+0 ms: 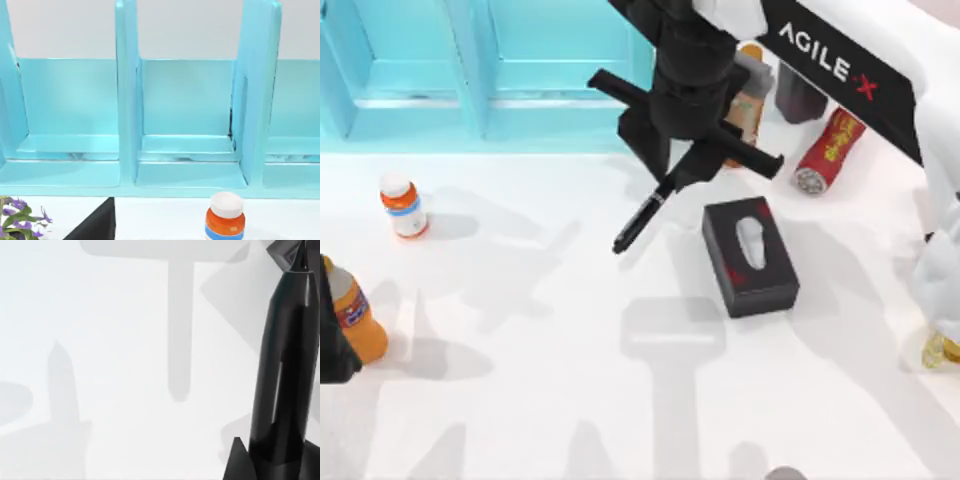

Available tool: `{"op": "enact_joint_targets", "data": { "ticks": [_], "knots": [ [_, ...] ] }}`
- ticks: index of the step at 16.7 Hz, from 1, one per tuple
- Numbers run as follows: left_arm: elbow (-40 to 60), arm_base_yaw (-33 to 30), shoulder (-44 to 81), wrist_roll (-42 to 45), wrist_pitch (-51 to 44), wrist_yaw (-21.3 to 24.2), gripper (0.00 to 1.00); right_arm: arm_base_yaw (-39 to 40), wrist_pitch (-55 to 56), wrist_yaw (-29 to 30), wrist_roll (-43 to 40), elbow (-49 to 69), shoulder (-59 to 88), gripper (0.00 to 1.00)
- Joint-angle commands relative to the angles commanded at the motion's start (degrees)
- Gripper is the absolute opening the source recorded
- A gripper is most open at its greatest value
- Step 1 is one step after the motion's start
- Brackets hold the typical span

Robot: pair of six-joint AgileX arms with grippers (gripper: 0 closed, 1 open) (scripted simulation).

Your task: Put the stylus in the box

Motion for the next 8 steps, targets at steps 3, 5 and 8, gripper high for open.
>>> {"op": "enact_joint_targets", "data": {
  "ticks": [3, 5, 8],
  "knots": [
    [0.00, 0.00, 0.00, 0.00, 0.00, 0.00, 1.00, -10.36, 2.27, -0.16, -2.42, -7.50, -4.95, 0.00],
    [0.00, 0.00, 0.00, 0.00, 0.00, 0.00, 1.00, -19.60, 3.86, -0.27, -4.19, -13.36, -8.61, 0.00],
    [0.00, 0.00, 0.00, 0.00, 0.00, 0.00, 1.00, -35.01, 6.25, -0.46, -6.81, -23.04, -14.41, 0.00]
  ]
}}
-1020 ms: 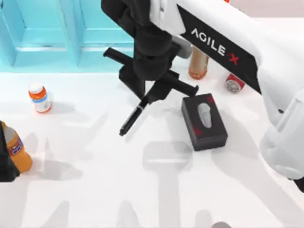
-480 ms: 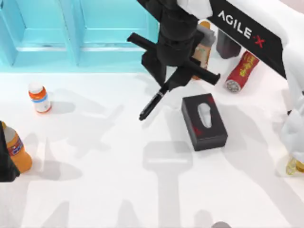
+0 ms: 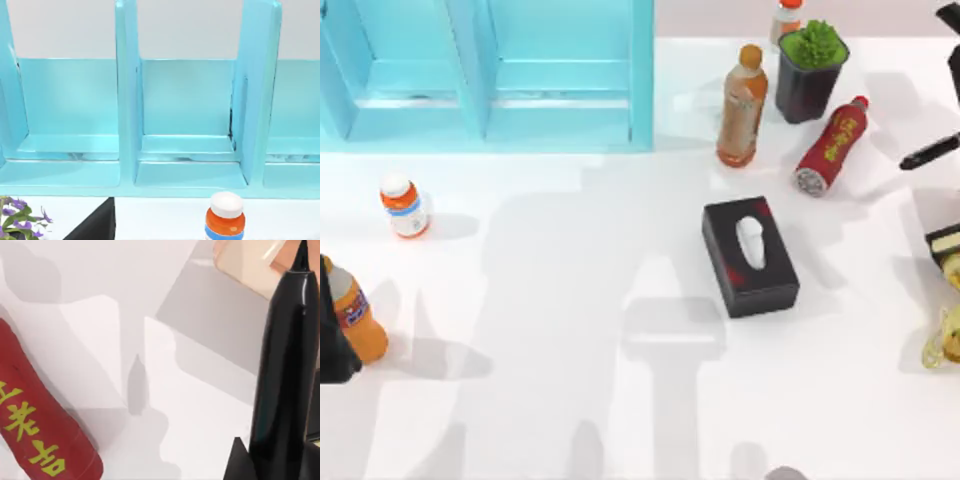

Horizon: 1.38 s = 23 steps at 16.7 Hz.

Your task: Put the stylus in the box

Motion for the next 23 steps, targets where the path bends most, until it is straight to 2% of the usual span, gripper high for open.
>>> {"op": "enact_joint_targets", "data": {
  "ticks": [5, 9, 16, 23],
  "knots": [
    [0.00, 0.00, 0.00, 0.00, 0.00, 0.00, 1.00, -24.06, 4.21, -0.35, -4.60, -15.31, -9.63, 0.00],
    [0.00, 0.00, 0.00, 0.00, 0.00, 0.00, 1.00, -35.36, 7.26, -0.60, -7.85, -24.55, -16.30, 0.00],
    [0.00, 0.00, 0.00, 0.00, 0.00, 0.00, 1.00, -37.22, 8.01, -0.59, -8.48, -26.66, -17.82, 0.00],
    [0.00, 0.00, 0.00, 0.00, 0.00, 0.00, 1.00, -32.60, 16.38, -0.92, -5.11, -37.27, -19.35, 0.00]
  ]
}}
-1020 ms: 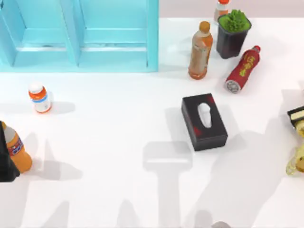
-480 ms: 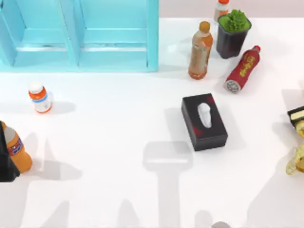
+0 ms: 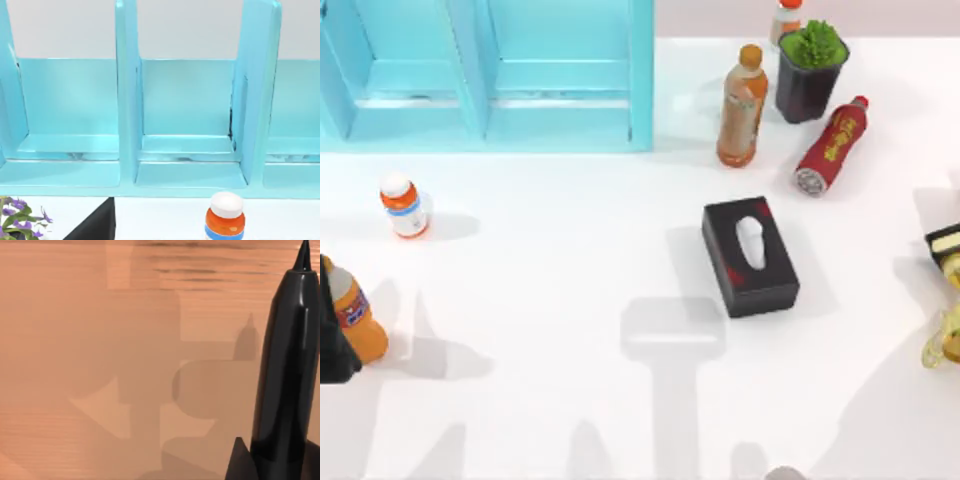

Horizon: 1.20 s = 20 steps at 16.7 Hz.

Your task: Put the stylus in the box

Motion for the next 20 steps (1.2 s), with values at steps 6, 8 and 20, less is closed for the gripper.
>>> {"op": "enact_joint_targets", "data": {
  "ticks": [6, 8, 20],
  "knots": [
    [0.00, 0.00, 0.00, 0.00, 0.00, 0.00, 1.00, -0.06, 5.00, 0.56, 1.27, -4.06, -0.10, 0.00],
    [0.00, 0.00, 0.00, 0.00, 0.00, 0.00, 1.00, -0.06, 5.00, 0.56, 1.27, -4.06, -0.10, 0.00],
    [0.00, 0.00, 0.00, 0.00, 0.00, 0.00, 1.00, -0.06, 5.00, 0.56, 1.27, -4.06, -0.10, 0.90]
  ]
}}
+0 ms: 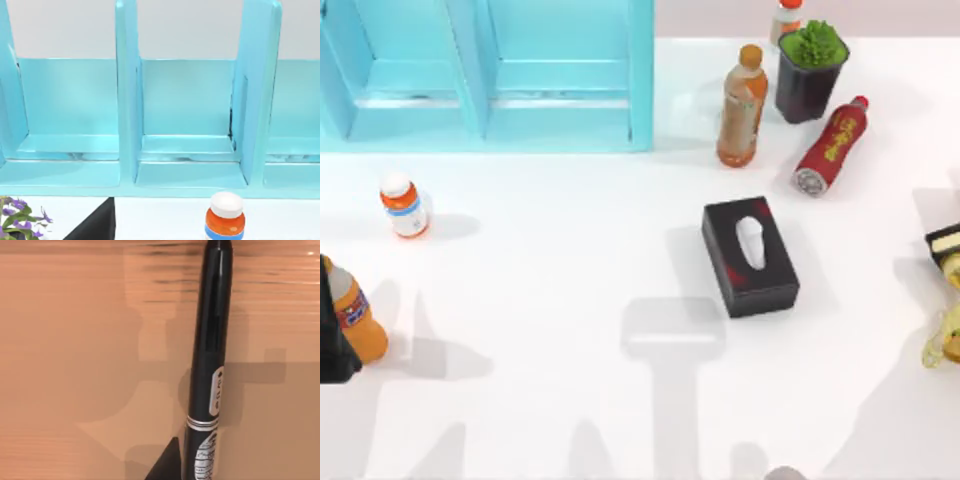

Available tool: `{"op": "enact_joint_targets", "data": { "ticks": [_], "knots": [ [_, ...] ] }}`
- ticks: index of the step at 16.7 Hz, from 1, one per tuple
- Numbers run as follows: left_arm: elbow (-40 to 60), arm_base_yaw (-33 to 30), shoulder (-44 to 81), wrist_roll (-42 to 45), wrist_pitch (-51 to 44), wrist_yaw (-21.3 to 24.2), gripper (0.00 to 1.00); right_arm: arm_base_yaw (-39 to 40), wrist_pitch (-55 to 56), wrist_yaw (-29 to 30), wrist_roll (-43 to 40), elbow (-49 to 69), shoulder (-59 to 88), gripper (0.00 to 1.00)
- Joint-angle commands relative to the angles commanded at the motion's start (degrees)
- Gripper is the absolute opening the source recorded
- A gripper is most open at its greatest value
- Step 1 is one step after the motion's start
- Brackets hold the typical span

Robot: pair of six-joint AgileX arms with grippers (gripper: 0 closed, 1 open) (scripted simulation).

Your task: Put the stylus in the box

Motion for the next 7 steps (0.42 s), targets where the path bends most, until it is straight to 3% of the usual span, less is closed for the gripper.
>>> {"op": "enact_joint_targets", "data": {
  "ticks": [2, 7],
  "knots": [
    [0.00, 0.00, 0.00, 0.00, 0.00, 0.00, 1.00, 0.00, 0.00, 0.00, 0.00, 0.00, 0.00, 1.00],
    [0.00, 0.00, 0.00, 0.00, 0.00, 0.00, 1.00, 0.00, 0.00, 0.00, 0.00, 0.00, 0.00, 1.00]
  ]
}}
